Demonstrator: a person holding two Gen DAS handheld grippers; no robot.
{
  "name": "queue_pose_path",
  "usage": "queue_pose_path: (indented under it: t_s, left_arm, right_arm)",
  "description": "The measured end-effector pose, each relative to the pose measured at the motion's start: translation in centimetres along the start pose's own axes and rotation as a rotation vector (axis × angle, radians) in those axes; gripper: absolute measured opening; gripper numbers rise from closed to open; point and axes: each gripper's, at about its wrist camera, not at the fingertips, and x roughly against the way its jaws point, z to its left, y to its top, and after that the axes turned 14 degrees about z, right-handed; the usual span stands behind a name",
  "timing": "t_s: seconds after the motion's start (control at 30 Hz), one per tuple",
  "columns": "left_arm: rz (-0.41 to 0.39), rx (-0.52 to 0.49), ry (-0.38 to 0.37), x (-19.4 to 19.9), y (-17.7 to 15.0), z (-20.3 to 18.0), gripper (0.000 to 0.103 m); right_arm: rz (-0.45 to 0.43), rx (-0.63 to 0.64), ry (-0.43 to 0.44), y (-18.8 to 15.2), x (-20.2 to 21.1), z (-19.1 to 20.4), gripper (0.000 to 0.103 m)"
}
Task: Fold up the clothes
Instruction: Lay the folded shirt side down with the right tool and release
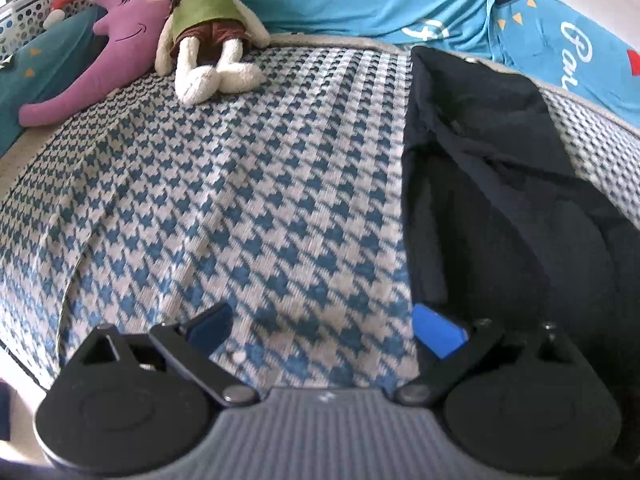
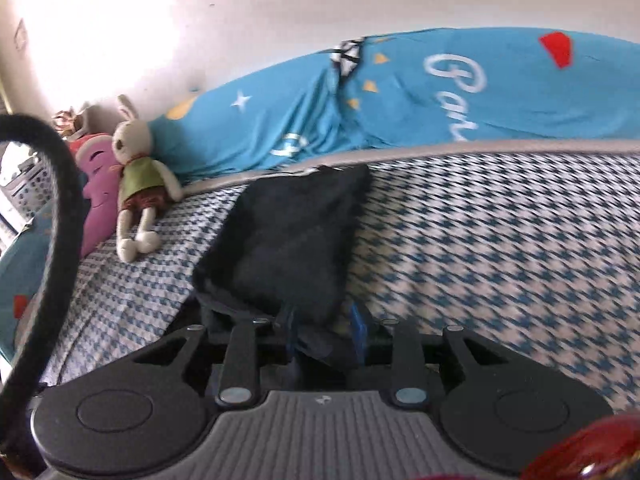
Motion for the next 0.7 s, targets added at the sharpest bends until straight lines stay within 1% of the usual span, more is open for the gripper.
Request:
queue_pose_path:
  t_s: [0.1,0.23,0.33,0.43,0.53,0.63,0.7]
  left_arm:
    - [0.013,0.013,0.015,-0.6,-1.0,0.2,0.103]
    - [-0.008,0.005,0.032,-0.5,-2.1,0.3,0.103]
    - [-0.011,0.057,0.034,-0.3,-2.5,0.9,0.103]
    - [-0.055,0.135,0.046,0.5,-2.6,2.0,0.102]
    - [-0.079,0.183,0.019,1.2,-2.6,2.6,0.102]
    - [-0.08,0.175,0.01,1.2,-2.6,2.1,0.102]
    - [-0.073,0.162,0.01,1.0,-2.7,1.7,0.102]
  right_arm:
    - [0.018,-0.023,-0.031,-0.9,0.4,-1.3,0.034]
    - [0.05,-0.06,-0.074,-2.3,0.6,-3.0,0.036]
    - [0.064,-0.08,-0.101,-3.2,0.7,-3.7,0.04]
    - [0.071,-0.083,-0.123,-4.0,0.5,-4.2,0.043]
    - [0.078,-0.109,-0.14,-4.5,-0.3,-4.8,0.043]
    - [0.084,-0.128,-0.138,-4.9,-1.3,-5.2,0.043]
    - [0.064,-0.129,-0.148,-5.2,-1.7,-5.2,0.044]
